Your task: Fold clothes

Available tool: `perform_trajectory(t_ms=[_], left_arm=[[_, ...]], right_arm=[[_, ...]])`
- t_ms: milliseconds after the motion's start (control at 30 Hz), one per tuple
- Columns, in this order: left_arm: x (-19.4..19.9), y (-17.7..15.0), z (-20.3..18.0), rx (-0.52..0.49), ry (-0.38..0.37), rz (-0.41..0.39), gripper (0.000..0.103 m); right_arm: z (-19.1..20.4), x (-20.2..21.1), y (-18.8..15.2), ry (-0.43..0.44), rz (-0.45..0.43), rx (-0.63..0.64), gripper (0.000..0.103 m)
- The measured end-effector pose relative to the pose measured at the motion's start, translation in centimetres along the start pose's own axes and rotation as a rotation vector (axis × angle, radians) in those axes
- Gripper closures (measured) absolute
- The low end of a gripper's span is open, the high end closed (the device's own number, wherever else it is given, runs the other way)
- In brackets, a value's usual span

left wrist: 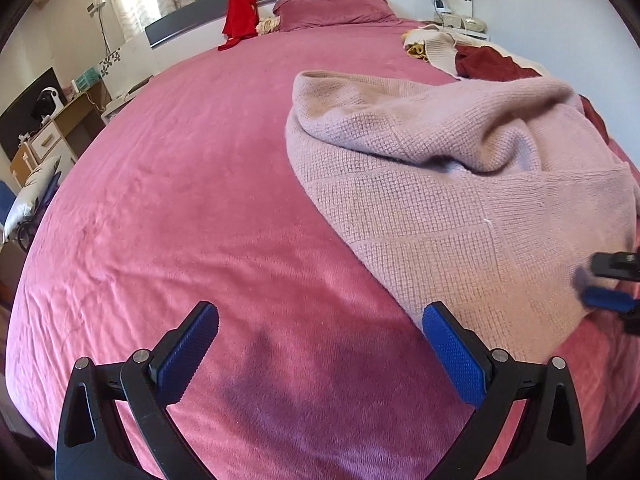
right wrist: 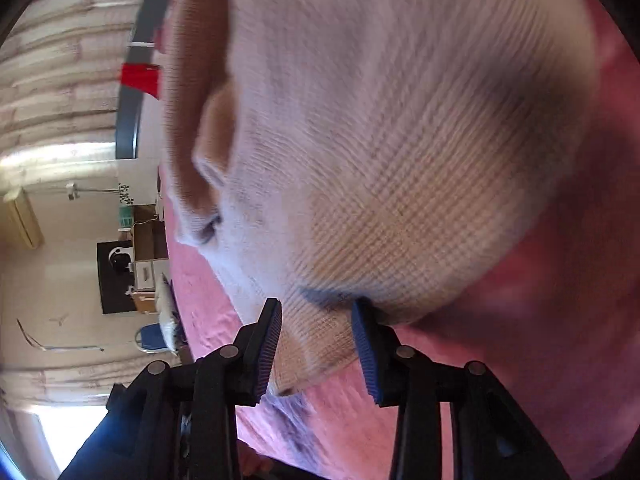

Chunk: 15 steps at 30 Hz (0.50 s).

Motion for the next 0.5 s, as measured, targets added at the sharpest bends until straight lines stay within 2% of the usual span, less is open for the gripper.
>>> perform_trajectory(t_ms=[133,167,200,300,333,400,500], left_arm=[[0.9,-0.8,0.1,-0.001,-0.007,-0.011,0.0],[1.2,-1.0,0.0,0.003,-0.015,-0.012,0.0],[1.5,-1.3,0.0,0.009,-0.022,-0.013,0.0],[2.3,-2.0,-0.2,0.014,-0.031,-0.006,0.0],[2.6,-2.2,-0.2,0.012,-0.032,-0.008,0.0],[3.1,-2.6,0.1,0.0,-0.016,-0.016,0.0],[3.7,-2.9,0.8,-0.005,-0.004,-0.031,0.0]], right_arm=[[-2.2,6.0,1.4,-0.163,-0.187,0.032,0.064],[-3.2,6.6,2.4,-0.189,-0.201,0.026,0.061],[-4.0,6.7,3.5,-0.179,-0.201,0.011,0.061],[-5.6,6.0,6.6,-0.044,-0.196,-0.048,0.061],[-6.1,5.8,7.3,-0.014,-0.208,-0.071,0.064],[-5.3,6.2,7.8,0.04,-0.242,-0.053,0.087],[-1.7,7.9,7.2,0.072,-0.297,0.077,0.09]])
Point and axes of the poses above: each gripper's, at about its wrist camera, not at the fingertips, and x roughly against the way its jaws point, z to its left, y to its top, the point moved 6 cm from there along -x, roughly the way its jaws point, and after that the axes turned 8 degrees about y, right-handed, at the moved point
